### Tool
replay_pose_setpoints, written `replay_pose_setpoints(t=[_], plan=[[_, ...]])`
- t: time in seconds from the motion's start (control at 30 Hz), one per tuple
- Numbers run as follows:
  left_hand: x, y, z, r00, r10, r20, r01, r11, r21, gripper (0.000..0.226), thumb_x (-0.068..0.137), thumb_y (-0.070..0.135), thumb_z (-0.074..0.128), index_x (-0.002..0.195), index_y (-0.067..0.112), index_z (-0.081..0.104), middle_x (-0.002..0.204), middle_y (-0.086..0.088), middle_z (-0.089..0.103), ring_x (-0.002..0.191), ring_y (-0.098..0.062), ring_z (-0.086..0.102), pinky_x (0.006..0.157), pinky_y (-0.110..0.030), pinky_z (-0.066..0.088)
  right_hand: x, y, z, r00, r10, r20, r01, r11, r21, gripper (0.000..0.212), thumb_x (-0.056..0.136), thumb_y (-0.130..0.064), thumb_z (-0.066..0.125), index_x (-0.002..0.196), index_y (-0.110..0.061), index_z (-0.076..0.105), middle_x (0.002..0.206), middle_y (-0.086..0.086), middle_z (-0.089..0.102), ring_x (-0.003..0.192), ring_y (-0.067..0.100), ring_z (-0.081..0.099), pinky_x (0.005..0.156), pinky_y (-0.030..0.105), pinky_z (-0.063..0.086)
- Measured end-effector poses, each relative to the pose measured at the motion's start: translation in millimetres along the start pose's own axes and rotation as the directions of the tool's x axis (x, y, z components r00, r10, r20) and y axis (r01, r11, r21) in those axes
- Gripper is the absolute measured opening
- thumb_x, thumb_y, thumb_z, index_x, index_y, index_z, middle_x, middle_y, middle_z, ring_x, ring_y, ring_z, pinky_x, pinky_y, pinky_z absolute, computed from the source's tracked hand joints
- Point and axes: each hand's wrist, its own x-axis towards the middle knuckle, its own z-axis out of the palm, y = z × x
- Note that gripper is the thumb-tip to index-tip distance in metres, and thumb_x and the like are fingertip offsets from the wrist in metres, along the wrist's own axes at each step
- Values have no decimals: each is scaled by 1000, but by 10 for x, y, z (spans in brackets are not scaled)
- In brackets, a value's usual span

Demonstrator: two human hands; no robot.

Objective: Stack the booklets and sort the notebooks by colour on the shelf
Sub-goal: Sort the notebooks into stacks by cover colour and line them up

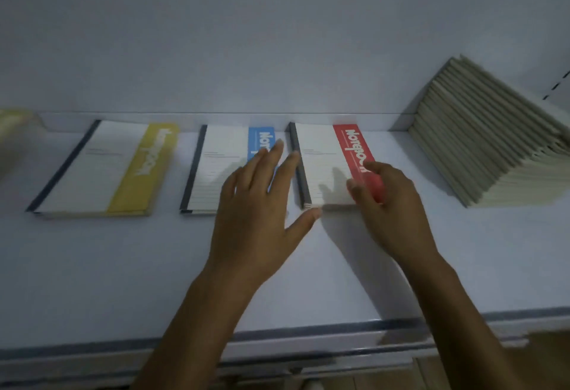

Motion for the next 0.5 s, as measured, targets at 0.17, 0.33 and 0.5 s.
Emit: replay_pose_setpoints(t=[0.17,0.33,0.5], plan=[[-731,-553,-856,995,24,-92,-16,995,94,71,85,48,60,139,5,43,146,-14,41,135,-33,38,105,-54,37,-733,-1006,313,977,-210,26,209,977,49,50,92,-46,52,136,-24,46,143,-3,45,131,13,39,97,21,26],[-1436,-1145,-1915,985,0,-173,49,959,278,70,86,50,49,140,7,42,146,-12,41,136,-31,37,108,-49,32,-1442,-1980,638,900,-433,54,427,900,89,46,93,-45,52,132,-21,52,137,-2,52,129,17,41,106,32,31],[-2074,-1601,-2682,947,-91,-310,192,930,315,66,84,47,51,136,7,47,143,-11,45,133,-31,41,104,-51,36,-1809,-2667,894,832,-548,90,536,835,123,45,92,-44,53,131,-21,52,136,-3,52,126,16,41,103,30,31]])
